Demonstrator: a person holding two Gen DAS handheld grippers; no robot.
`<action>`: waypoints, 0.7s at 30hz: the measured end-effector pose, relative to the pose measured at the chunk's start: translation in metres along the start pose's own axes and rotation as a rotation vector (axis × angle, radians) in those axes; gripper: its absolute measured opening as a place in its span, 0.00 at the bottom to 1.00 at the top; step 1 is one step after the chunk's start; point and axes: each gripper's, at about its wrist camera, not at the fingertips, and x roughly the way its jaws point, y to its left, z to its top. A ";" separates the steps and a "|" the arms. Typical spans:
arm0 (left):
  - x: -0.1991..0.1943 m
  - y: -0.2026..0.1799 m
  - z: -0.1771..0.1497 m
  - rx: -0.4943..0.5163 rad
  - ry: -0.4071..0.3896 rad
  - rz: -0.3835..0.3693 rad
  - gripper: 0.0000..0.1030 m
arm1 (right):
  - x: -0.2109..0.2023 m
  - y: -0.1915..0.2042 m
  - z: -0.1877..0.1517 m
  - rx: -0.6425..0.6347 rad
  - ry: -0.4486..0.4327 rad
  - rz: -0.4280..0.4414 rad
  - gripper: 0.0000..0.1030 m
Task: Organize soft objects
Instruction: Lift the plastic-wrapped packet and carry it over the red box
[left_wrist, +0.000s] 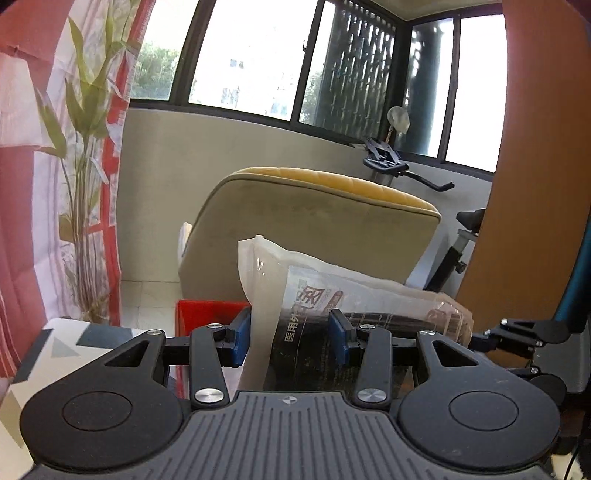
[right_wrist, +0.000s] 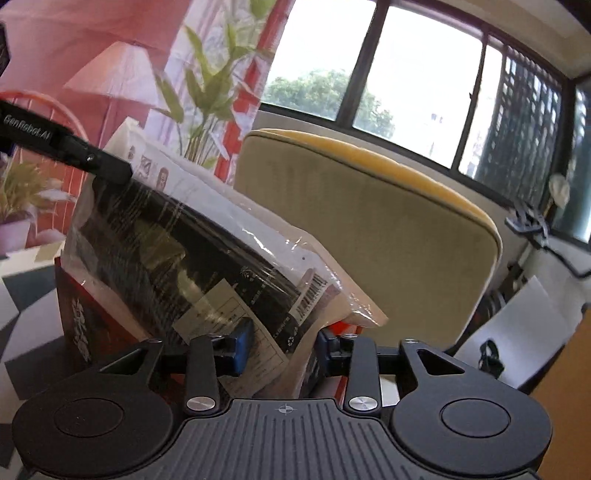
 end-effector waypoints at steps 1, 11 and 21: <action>0.001 0.001 0.001 -0.008 0.004 -0.017 0.45 | -0.002 -0.003 -0.001 0.026 0.000 0.002 0.25; 0.018 0.023 -0.016 -0.051 0.161 -0.026 0.45 | -0.010 -0.016 -0.018 0.136 0.043 0.021 0.20; 0.029 0.040 -0.036 -0.099 0.296 0.053 0.45 | 0.018 0.001 -0.004 0.131 0.169 0.088 0.19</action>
